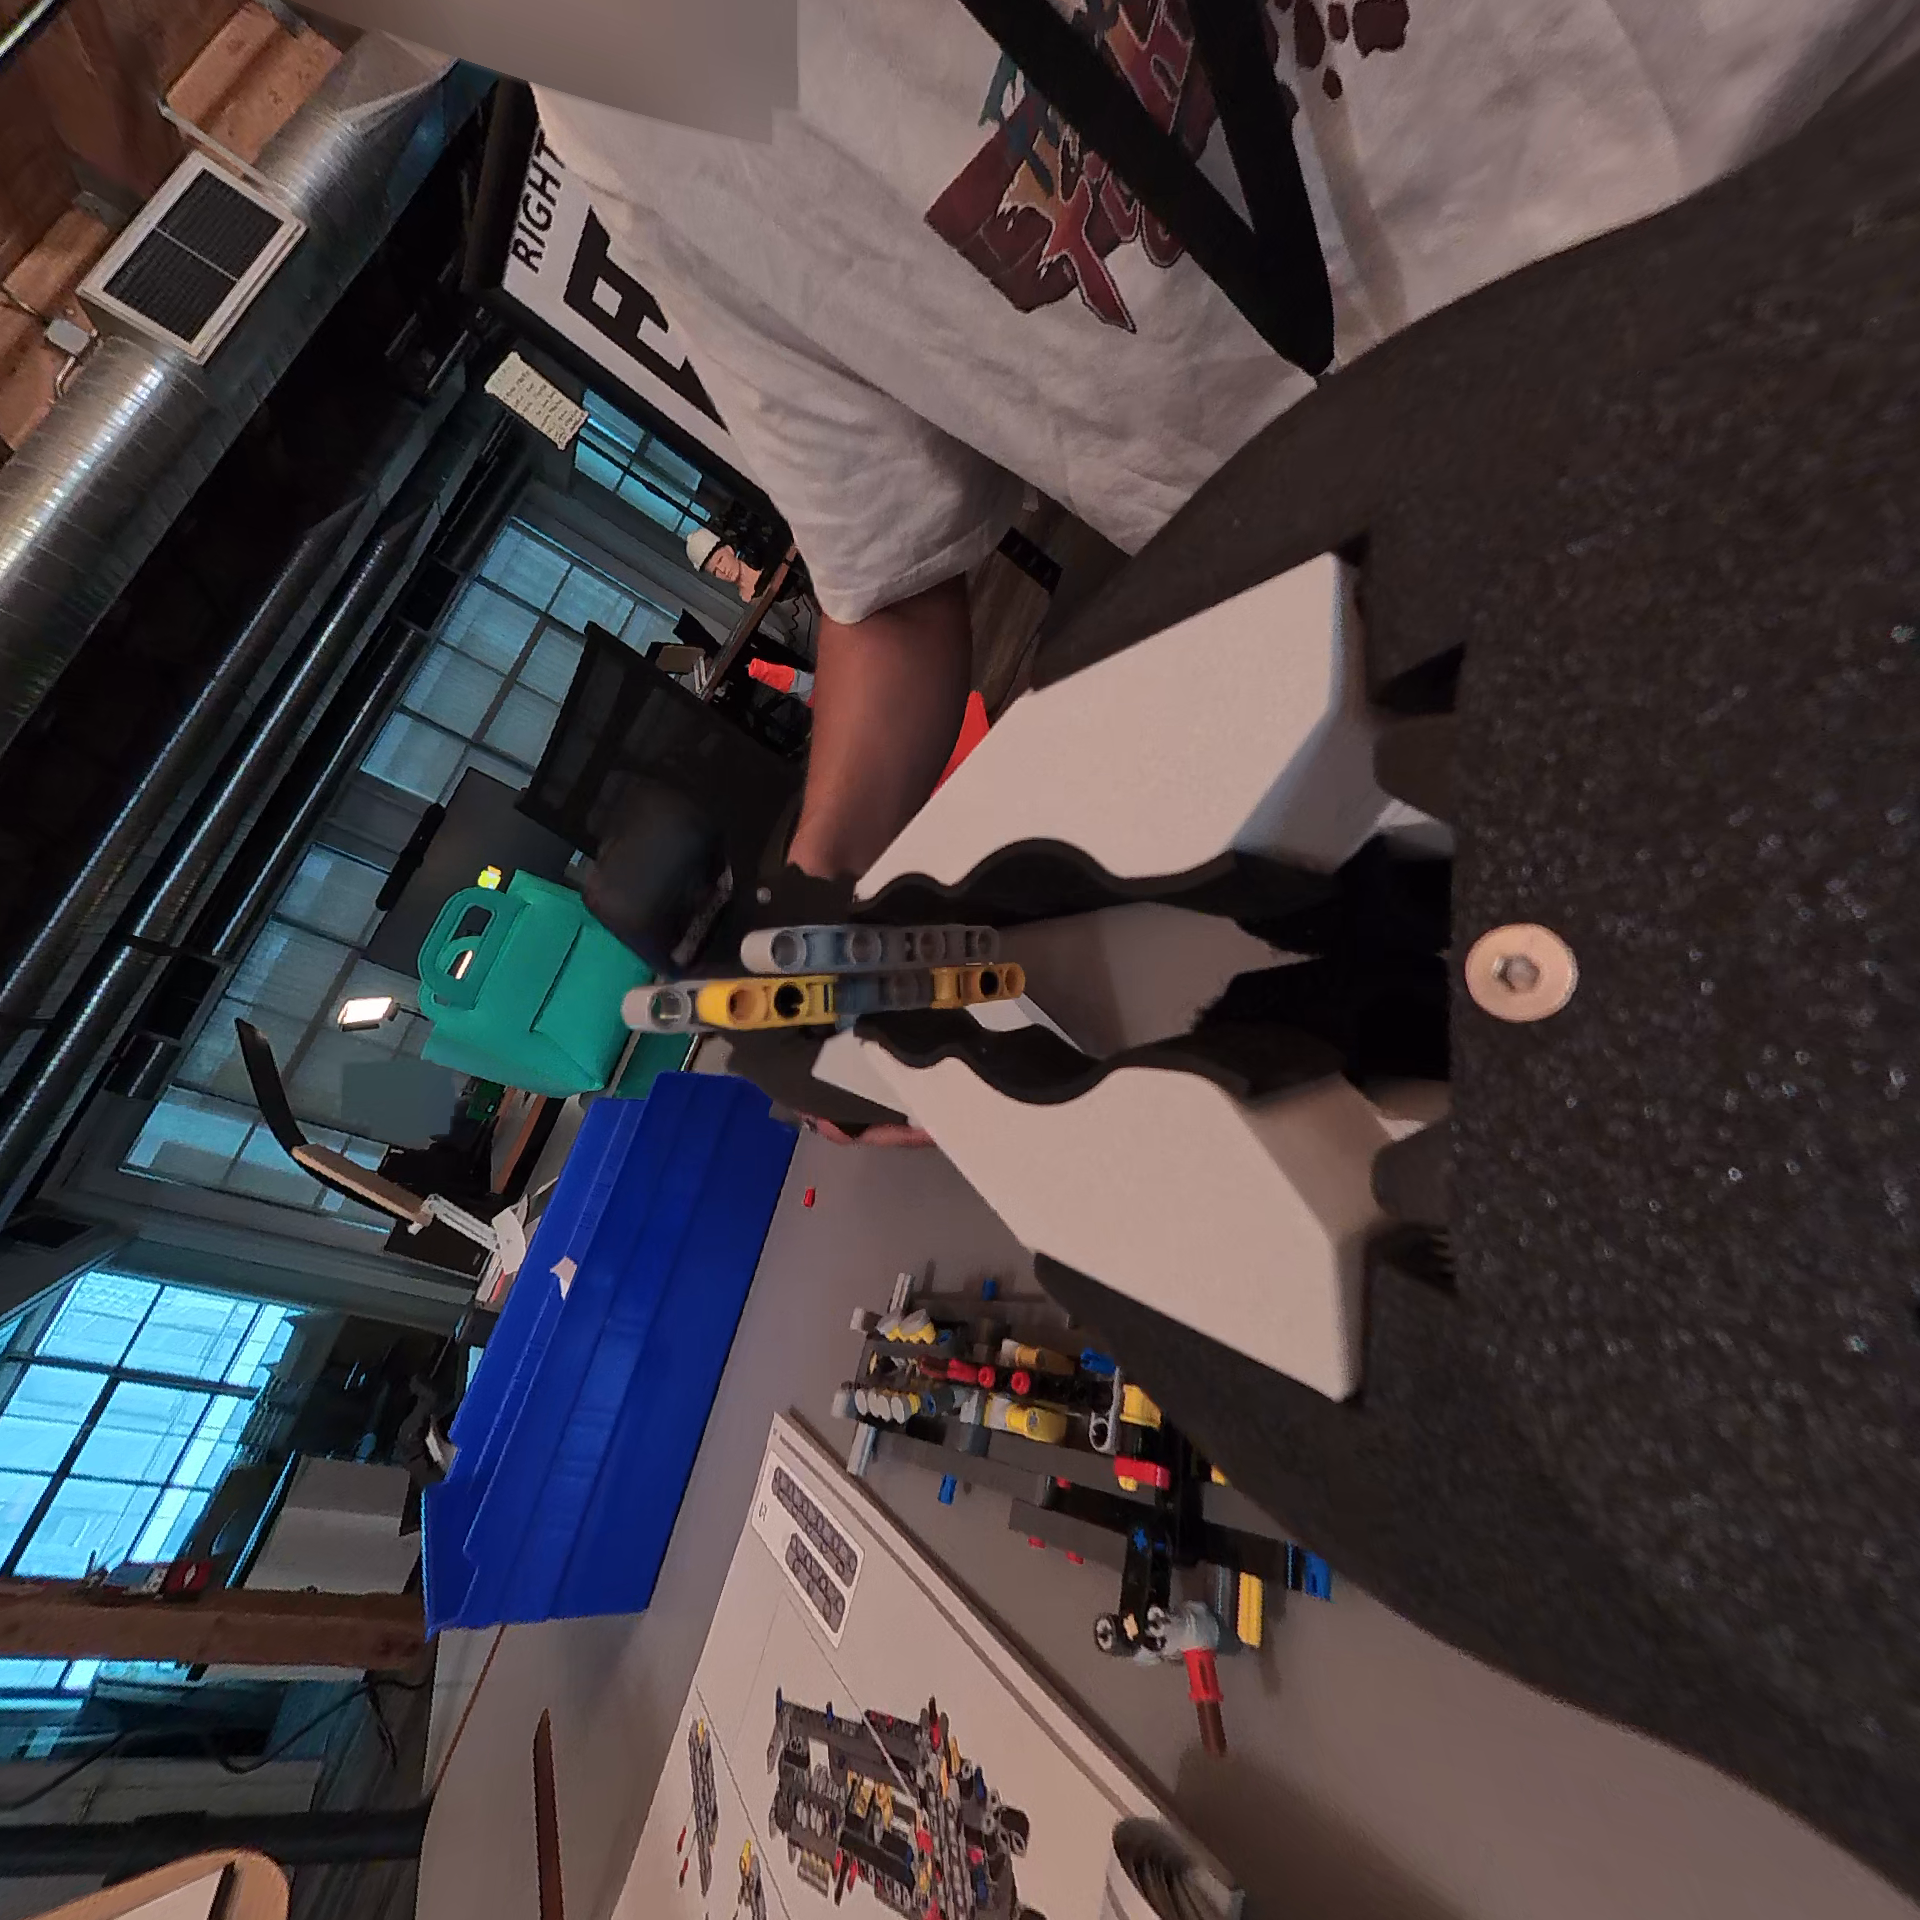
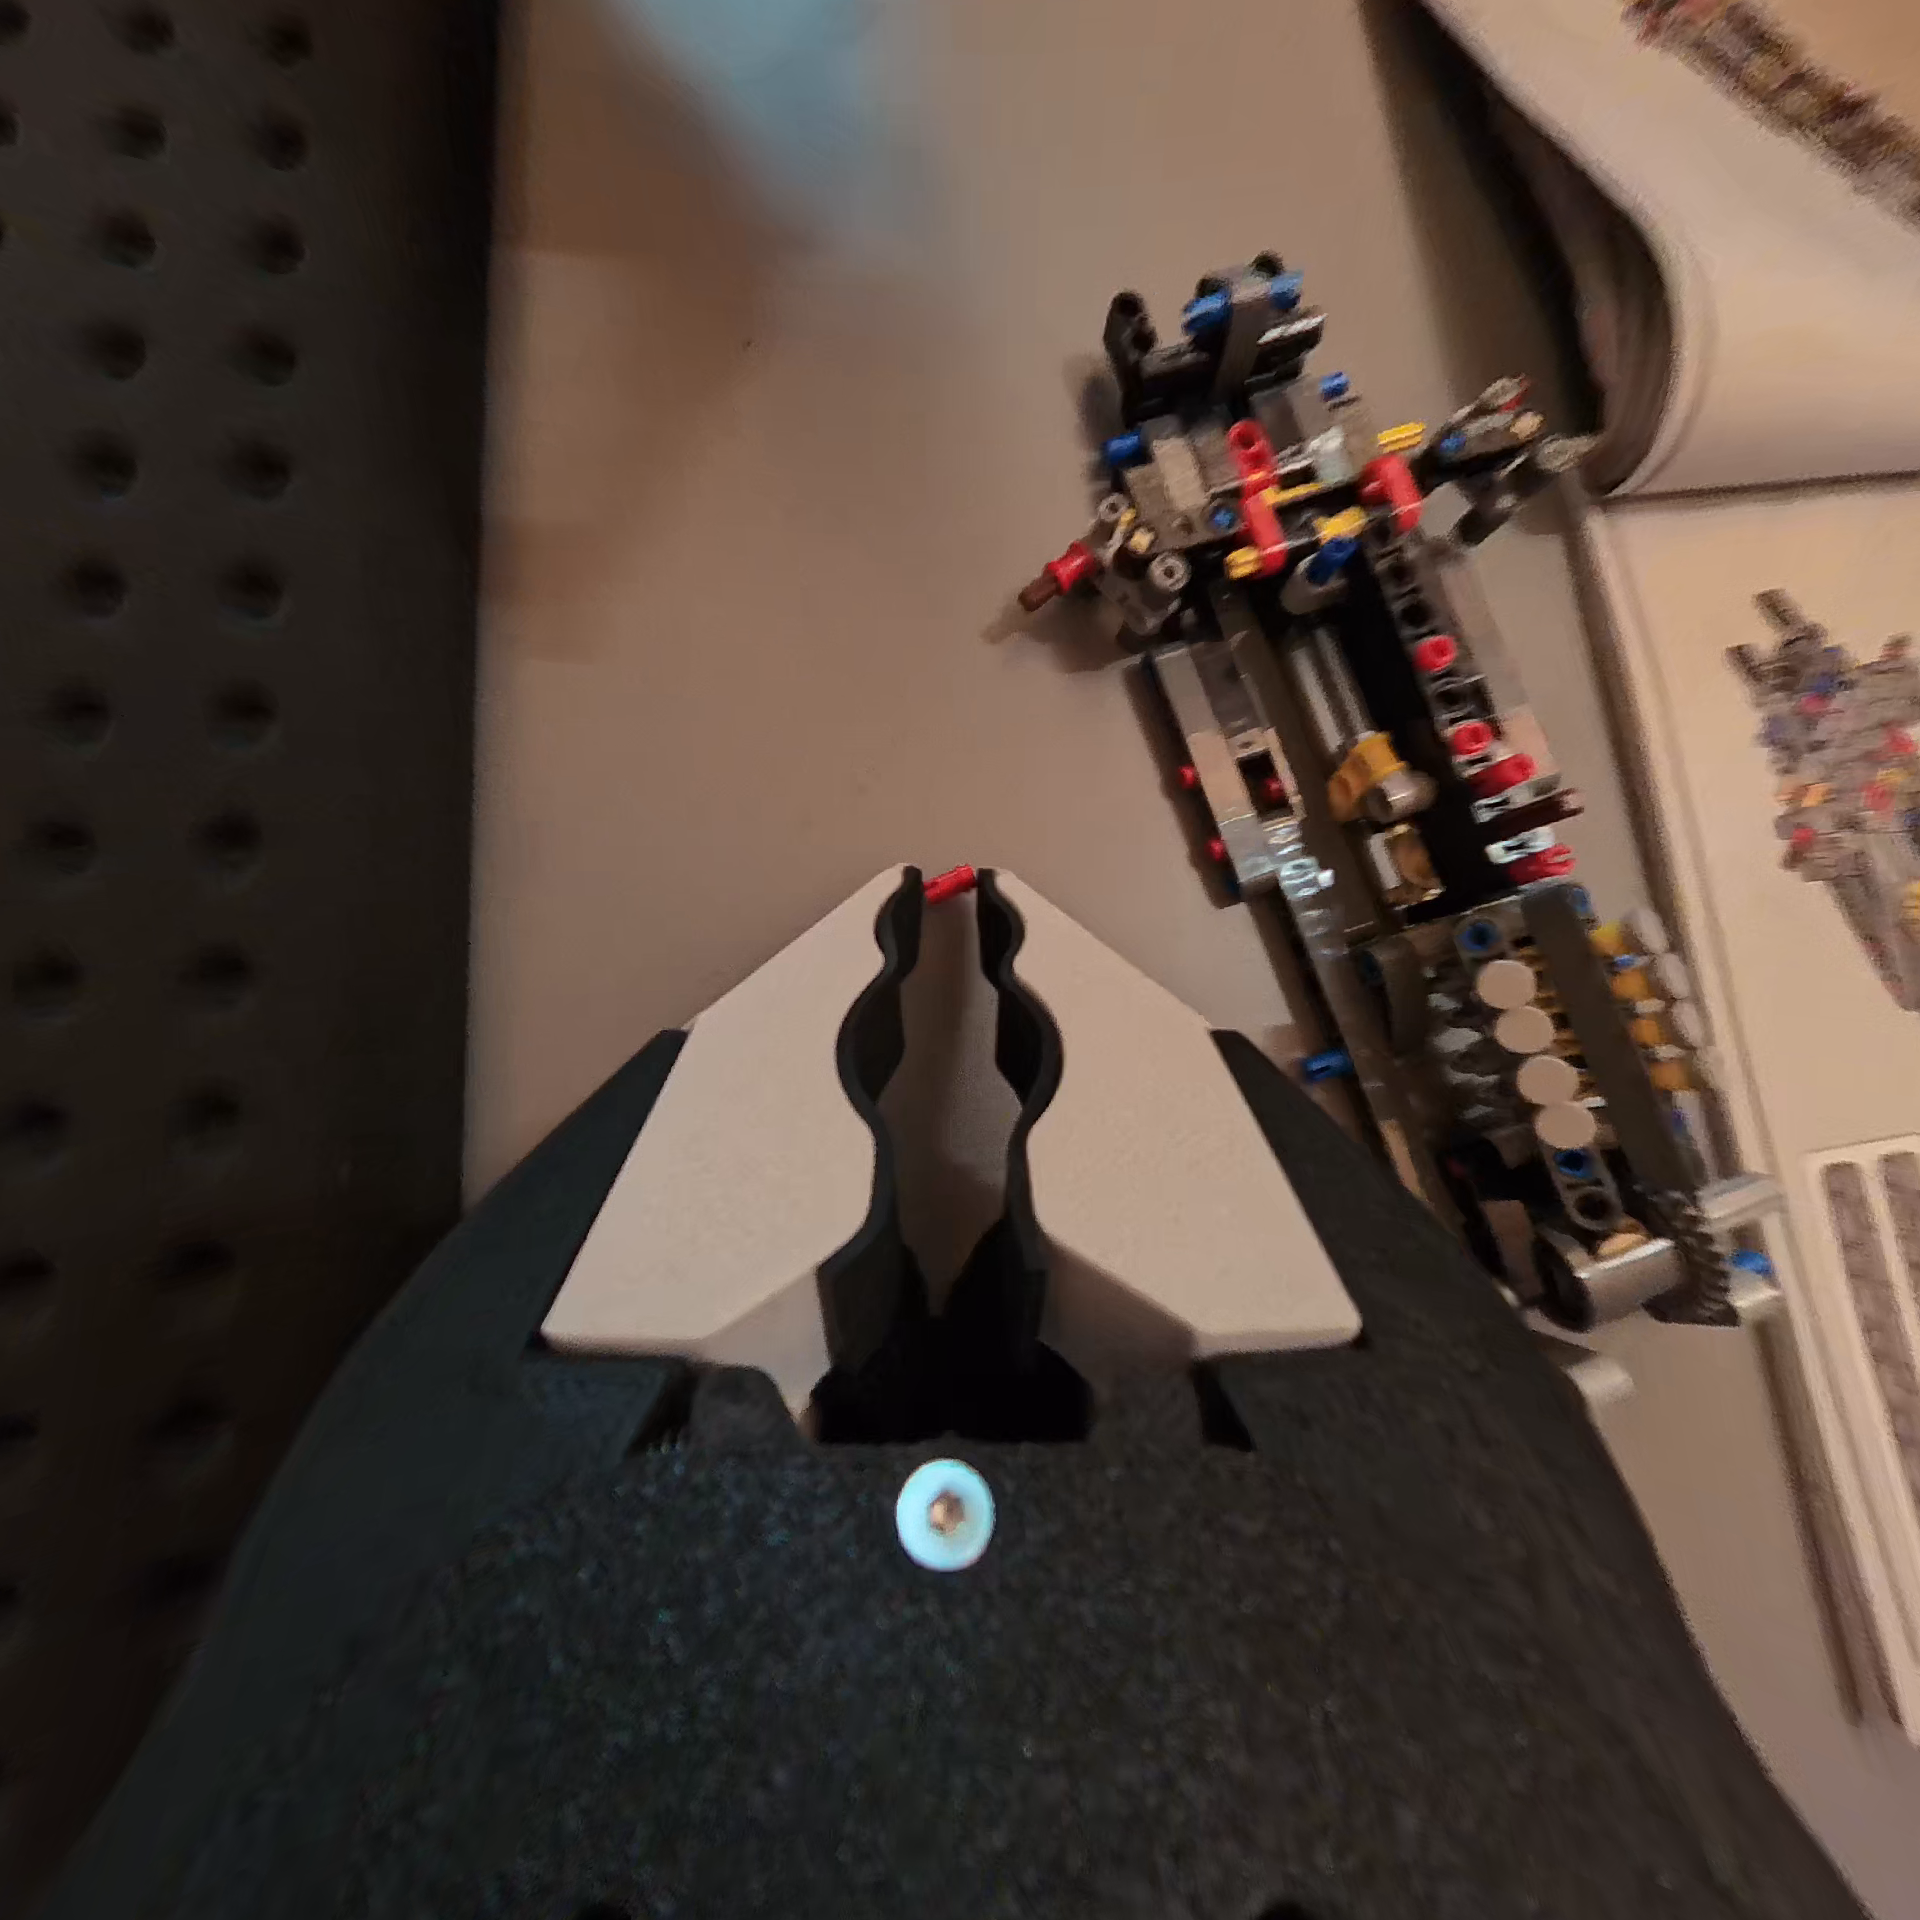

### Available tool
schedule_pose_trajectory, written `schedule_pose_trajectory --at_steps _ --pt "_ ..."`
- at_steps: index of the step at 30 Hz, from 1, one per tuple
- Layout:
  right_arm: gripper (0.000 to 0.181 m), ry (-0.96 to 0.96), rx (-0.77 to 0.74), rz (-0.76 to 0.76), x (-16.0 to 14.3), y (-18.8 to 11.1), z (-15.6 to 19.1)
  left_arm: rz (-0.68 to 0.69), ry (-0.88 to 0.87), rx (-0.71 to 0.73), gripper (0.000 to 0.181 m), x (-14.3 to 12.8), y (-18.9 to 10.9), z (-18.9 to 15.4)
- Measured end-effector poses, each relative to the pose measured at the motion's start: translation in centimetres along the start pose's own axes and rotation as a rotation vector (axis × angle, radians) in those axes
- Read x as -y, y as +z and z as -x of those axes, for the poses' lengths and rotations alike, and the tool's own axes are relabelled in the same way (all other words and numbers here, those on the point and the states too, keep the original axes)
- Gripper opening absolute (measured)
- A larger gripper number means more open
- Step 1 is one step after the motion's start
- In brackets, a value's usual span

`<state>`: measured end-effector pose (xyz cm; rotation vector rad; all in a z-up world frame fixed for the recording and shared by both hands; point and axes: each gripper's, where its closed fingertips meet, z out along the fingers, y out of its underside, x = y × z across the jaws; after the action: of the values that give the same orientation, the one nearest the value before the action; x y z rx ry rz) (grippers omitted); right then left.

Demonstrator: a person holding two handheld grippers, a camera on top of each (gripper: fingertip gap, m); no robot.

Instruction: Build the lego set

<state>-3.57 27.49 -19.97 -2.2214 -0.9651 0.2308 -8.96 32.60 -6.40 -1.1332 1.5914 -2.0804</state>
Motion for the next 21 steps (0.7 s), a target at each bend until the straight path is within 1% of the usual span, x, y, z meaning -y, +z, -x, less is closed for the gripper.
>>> schedule_pose_trajectory --at_steps 2,4,5,7,8,9,10,12,17,21 --pt "0.009 -0.035 -0.111 -0.072 1.4 -0.8 -1.2 0.017 -0.018 0.046 0.015 -0.3 -0.1 0.9" --pt "0.009 -0.105 -0.284 -0.176 3.6 -2.2 -2.7 0.059 -0.062 0.133 0.015 -1.3 -0.1 2.8" --pt "0.009 -0.148 -0.380 -0.219 4.8 -3.0 -3.2 0.070 -0.097 0.153 0.015 -1.7 -0.2 3.4" --pt "0.009 -0.227 -0.543 -0.312 7.5 -4.5 -3.8 0.051 -0.185 0.144 0.015 -1.9 -0.2 3.9" --pt "0.008 -0.234 -0.594 -0.363 8.7 -5.1 -3.8 0.042 -0.225 0.132 0.015 -1.9 -0.1 4.0" --pt "0.009 -0.218 -0.599 -0.417 9.9 -5.3 -3.5 0.035 -0.254 0.125 0.015 -2.0 -0.1 4.1" --pt "0.009 -0.186 -0.567 -0.463 10.8 -5.1 -3.0 0.031 -0.267 0.120 0.015 -2.0 -0.1 4.1" --pt "0.009 -0.074 -0.523 -0.512 11.8 -4.5 -3.2 0.029 -0.259 0.112 0.014 -2.0 0.0 3.9" --pt "0.009 0.102 -0.441 -0.569 12.9 -3.6 -3.6 0.019 -0.188 0.092 0.014 -1.4 0.3 2.9" --pt "0.009 0.167 -0.411 -0.569 12.5 -3.1 -3.9 0.015 -0.162 0.101 0.014 -1.2 0.1 2.9"
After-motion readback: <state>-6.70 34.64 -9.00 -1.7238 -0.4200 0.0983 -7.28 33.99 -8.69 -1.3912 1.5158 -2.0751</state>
